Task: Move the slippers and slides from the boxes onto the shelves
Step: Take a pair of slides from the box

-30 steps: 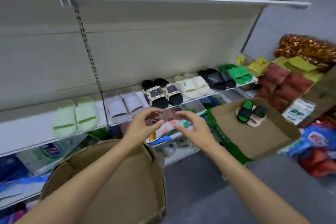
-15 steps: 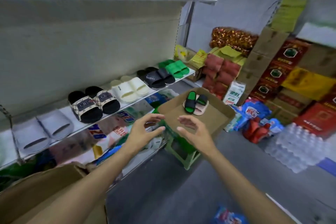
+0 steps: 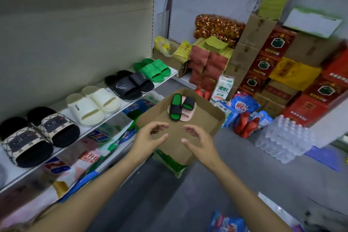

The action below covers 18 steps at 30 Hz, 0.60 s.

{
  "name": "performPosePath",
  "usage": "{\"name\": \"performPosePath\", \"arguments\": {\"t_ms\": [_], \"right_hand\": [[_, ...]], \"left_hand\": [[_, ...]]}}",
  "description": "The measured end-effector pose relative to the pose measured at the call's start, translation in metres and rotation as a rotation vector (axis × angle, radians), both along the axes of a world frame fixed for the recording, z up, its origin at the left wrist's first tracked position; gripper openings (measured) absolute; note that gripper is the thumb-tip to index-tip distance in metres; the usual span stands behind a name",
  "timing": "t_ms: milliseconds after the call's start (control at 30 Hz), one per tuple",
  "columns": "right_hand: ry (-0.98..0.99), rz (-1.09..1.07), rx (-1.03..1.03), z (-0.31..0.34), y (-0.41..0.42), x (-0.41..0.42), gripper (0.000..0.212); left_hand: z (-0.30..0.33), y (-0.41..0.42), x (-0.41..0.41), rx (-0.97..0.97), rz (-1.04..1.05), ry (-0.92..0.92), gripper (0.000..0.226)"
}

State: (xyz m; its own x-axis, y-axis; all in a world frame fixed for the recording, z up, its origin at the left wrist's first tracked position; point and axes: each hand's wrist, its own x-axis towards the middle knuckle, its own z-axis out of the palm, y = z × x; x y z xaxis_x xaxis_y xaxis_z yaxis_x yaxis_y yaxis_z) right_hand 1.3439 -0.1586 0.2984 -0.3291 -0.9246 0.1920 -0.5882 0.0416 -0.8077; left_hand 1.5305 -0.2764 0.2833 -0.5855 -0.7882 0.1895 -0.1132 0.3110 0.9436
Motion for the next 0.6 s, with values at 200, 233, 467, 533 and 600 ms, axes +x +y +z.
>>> {"name": "performPosePath", "arguments": {"t_ms": [200, 233, 467, 533, 600], "right_hand": [[-0.035, 0.015, 0.055, -0.040, -0.037, -0.082, 0.040], [-0.045, 0.016, 0.069, -0.047, -0.044, -0.097, 0.039], [-0.137, -0.044, 0.253, -0.108, -0.104, -0.186, 0.039], [-0.190, -0.091, 0.334, -0.127, -0.125, -0.202, 0.039], [-0.252, -0.129, 0.401, -0.144, -0.149, -0.217, 0.041]], "left_hand": [[-0.026, -0.034, -0.081, 0.047, -0.024, -0.124, 0.029], [-0.031, -0.040, -0.096, 0.056, -0.028, -0.144, 0.029], [-0.080, -0.095, -0.182, 0.126, 0.031, -0.277, 0.030], [-0.100, -0.117, -0.200, 0.166, 0.012, -0.334, 0.032], [-0.121, -0.143, -0.218, 0.210, -0.017, -0.391, 0.036]]}}
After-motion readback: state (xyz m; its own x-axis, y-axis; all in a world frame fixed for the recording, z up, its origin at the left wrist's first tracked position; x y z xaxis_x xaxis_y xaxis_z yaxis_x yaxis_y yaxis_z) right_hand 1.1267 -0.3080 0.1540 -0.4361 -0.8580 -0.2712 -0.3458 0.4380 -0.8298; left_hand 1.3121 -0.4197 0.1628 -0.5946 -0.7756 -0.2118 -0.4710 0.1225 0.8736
